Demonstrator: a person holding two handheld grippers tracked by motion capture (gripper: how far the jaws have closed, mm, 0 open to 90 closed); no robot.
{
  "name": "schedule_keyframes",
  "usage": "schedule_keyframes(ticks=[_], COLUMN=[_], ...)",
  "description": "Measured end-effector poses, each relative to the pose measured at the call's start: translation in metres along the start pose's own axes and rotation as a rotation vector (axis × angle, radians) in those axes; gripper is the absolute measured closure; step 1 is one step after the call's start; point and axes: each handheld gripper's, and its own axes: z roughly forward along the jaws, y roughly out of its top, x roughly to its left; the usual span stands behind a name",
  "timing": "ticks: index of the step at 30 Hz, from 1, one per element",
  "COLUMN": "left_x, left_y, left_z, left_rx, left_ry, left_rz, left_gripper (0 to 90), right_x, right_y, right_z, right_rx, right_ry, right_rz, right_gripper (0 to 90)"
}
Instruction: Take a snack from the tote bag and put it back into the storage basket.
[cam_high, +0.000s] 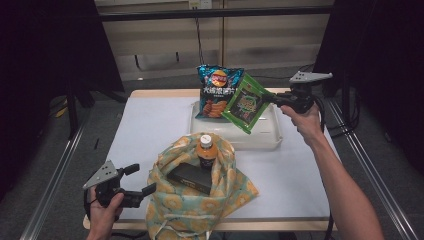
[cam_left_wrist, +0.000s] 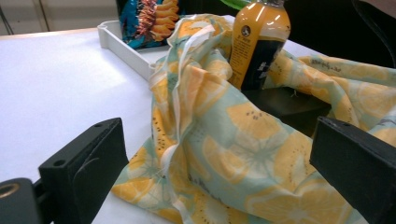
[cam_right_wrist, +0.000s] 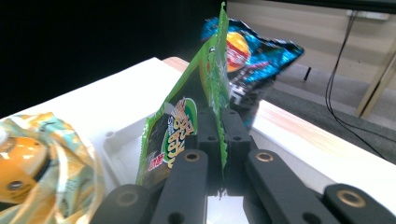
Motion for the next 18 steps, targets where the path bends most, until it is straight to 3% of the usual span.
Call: schedule_keyframes(ticks=[9, 12, 18], left_x=[-0.001, -0.004, -0.002], left_y=[0.001, 0.003, 0.001], left_z=[-0.003, 0.000, 0.000], left_rx=[-0.009, 0.001, -0.007], left_ry=[0.025, 0.012, 0.005], left_rz=[-0.005, 0.015, 0.002], left_gripper=[3.4, 3.4, 3.4], right_x=[-0.019, -0.026, -0.039], right_y=[-0.010, -0.014, -0.022], right_z=[0.012, 0.015, 0.019], right_rx=[0.049, 0.057, 0.090], right_ry=[-0.045, -0.057, -0.082], right_rz=[0.004, 0.016, 0.013], right_gripper=[89.1, 89.1, 89.0])
